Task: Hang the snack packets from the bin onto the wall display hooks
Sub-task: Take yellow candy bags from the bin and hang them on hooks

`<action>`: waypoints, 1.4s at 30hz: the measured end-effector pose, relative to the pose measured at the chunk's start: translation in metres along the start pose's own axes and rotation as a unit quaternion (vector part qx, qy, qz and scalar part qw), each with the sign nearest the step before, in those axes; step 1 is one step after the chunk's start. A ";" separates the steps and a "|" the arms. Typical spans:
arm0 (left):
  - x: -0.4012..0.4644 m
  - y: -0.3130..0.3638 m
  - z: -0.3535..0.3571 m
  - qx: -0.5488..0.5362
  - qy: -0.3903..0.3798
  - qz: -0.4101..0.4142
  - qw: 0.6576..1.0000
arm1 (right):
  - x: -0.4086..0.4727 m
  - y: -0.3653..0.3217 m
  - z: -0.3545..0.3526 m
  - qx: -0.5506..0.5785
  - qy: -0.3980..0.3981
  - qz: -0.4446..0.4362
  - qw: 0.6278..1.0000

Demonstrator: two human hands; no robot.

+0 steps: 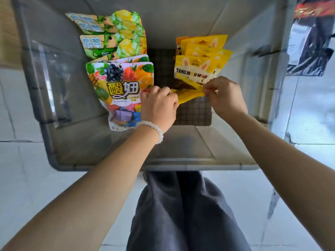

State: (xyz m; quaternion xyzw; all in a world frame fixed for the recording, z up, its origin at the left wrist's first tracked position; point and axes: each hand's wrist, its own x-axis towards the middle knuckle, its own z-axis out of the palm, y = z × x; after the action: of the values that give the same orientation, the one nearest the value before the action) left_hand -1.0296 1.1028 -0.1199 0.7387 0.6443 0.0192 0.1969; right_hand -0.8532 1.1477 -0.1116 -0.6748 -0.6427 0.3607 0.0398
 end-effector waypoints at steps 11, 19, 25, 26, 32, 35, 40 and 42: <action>-0.042 0.027 -0.183 0.033 0.062 0.034 0.997 | -0.078 -0.107 -0.138 0.003 0.079 -0.070 0.994; -0.085 0.075 -0.328 0.048 0.127 0.033 0.990 | -0.155 -0.194 -0.253 -0.001 0.132 -0.166 0.977; -0.127 0.127 -0.455 0.046 0.238 0.037 0.969 | -0.229 -0.250 -0.359 -0.032 0.183 -0.249 0.950; -0.134 0.138 -0.476 0.045 0.253 0.033 0.966 | -0.242 -0.259 -0.378 -0.037 0.194 -0.267 0.943; -0.167 0.195 -0.590 0.020 0.369 0.038 0.929 | -0.316 -0.314 -0.483 -0.022 0.281 -0.334 0.899; -0.168 0.211 -0.622 0.003 0.392 0.055 0.918 | -0.330 -0.331 -0.510 -0.014 0.287 -0.341 0.895; -0.168 0.243 -0.713 0.020 0.450 0.097 0.888 | -0.356 -0.377 -0.590 -0.016 0.333 -0.362 0.871; -0.166 0.250 -0.743 0.028 0.465 0.113 0.878 | -0.362 -0.394 -0.615 -0.007 0.353 -0.354 0.866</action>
State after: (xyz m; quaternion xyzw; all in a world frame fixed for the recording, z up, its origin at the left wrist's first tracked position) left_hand -1.0313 1.1184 0.6816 0.7180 0.5740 0.3643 -0.1492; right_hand -0.8215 1.1428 0.7027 -0.4849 -0.7839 0.0555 0.3838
